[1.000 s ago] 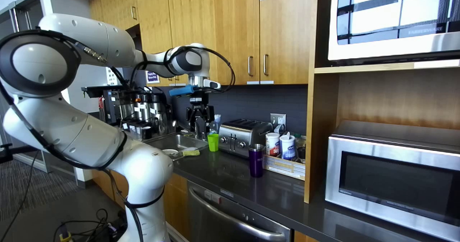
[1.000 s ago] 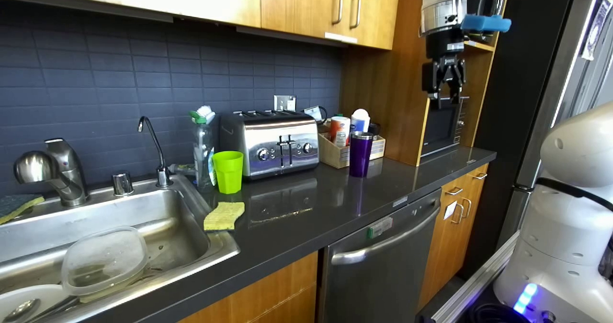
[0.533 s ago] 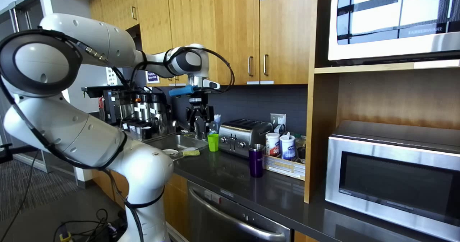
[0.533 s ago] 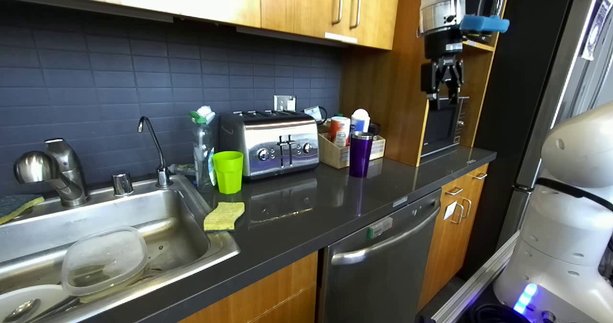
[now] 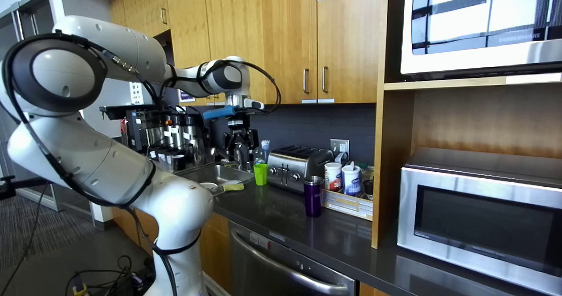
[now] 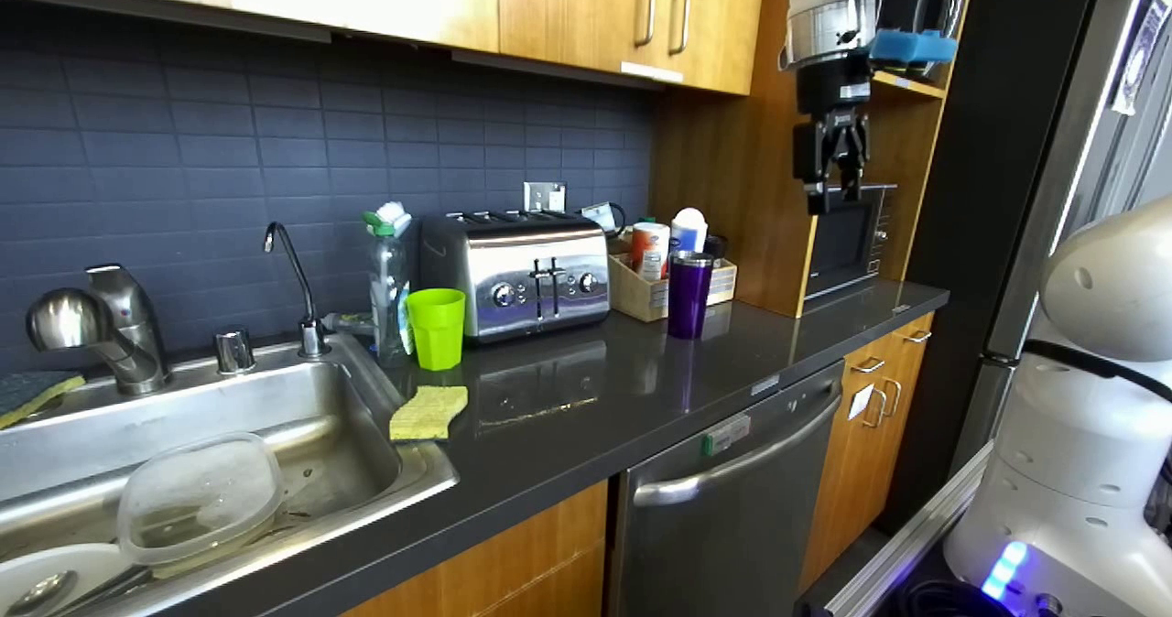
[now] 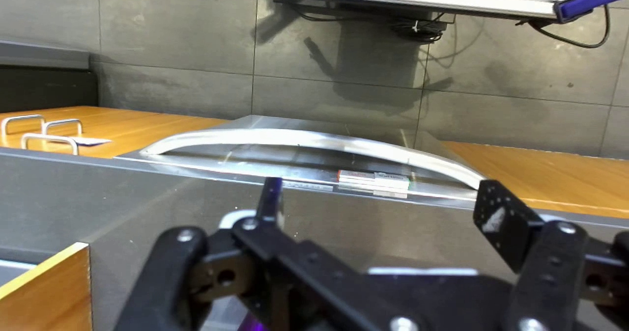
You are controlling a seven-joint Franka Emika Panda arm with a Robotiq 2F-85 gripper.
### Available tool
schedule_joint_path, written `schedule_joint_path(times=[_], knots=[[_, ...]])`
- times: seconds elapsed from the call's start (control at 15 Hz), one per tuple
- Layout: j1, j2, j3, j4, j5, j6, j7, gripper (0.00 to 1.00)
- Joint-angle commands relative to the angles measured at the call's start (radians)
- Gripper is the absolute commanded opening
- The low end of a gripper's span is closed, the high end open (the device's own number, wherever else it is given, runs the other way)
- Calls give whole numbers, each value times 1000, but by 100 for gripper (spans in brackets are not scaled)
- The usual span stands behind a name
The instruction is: Press a button on the left side of the toaster
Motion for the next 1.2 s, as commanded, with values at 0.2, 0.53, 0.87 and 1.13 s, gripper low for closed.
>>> schedule_joint_path(times=[0.2, 0.53, 0.87, 1.13], knots=[[37, 35, 5, 36, -8, 17, -50, 100], [49, 43, 3, 57, -5, 16, -81, 100], [60, 46, 7, 53, 3, 27, -88, 100], [71, 48, 5, 49, 14, 40, -93, 100]])
